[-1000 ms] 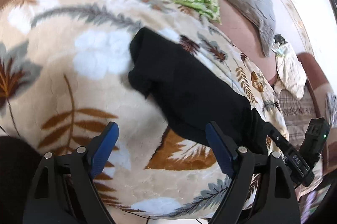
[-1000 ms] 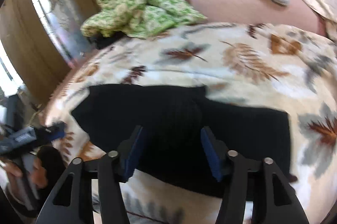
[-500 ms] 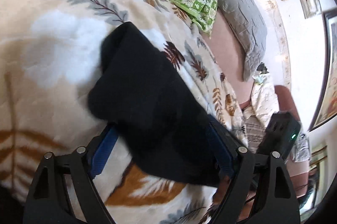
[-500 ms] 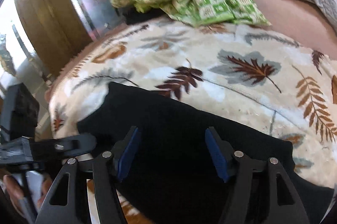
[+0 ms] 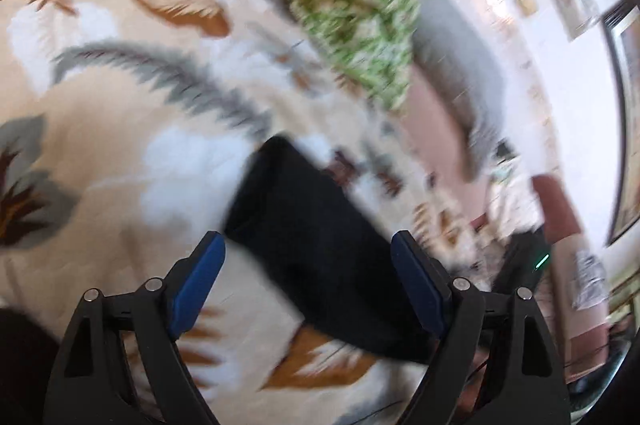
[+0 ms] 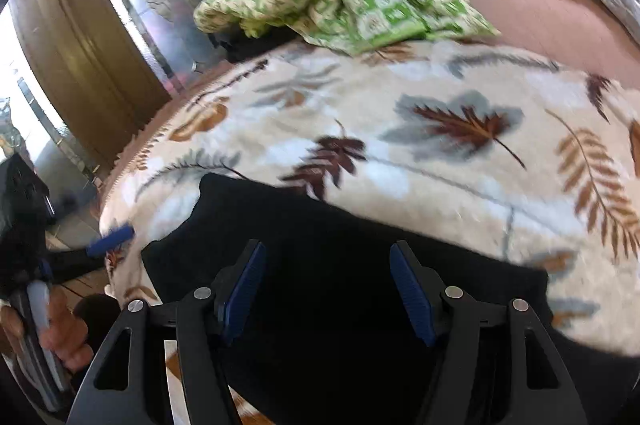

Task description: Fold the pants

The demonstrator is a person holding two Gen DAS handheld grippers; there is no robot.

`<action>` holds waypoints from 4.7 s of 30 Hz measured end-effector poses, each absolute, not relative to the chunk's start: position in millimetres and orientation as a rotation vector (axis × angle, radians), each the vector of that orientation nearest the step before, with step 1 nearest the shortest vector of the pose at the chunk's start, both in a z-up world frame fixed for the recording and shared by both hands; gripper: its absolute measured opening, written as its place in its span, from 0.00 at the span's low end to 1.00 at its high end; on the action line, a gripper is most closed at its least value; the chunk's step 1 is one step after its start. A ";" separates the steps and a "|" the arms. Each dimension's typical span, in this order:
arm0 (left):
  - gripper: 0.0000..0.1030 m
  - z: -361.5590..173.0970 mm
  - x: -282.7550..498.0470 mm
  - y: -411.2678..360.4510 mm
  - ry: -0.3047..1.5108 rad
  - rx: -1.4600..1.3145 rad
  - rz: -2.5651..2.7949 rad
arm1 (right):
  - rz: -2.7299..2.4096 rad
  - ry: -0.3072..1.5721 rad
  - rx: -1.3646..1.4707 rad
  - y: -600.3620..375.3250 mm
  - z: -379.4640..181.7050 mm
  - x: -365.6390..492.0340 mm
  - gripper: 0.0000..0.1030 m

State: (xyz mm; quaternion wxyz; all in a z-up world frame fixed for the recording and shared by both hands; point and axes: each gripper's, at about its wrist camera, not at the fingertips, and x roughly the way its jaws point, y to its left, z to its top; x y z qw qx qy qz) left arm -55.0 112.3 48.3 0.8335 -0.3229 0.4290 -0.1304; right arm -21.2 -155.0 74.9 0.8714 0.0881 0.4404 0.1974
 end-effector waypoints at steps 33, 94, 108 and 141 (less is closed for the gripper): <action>0.18 96.2 -88.5 5.4 0.627 -0.253 -0.489 | 0.742 0.801 0.226 -114.5 119.2 28.5 0.16; 0.81 65.7 -101.5 -71.7 0.860 -0.090 -0.649 | 0.007 0.926 0.536 -345.6 68.6 -155.6 0.16; 0.81 70.7 -81.1 -107.7 0.841 0.010 -0.625 | 0.088 0.825 0.407 -322.3 116.1 -166.5 0.36; 0.82 41.4 -47.7 -153.1 0.871 0.121 -0.549 | -0.068 0.906 0.348 -338.4 69.7 -120.0 0.52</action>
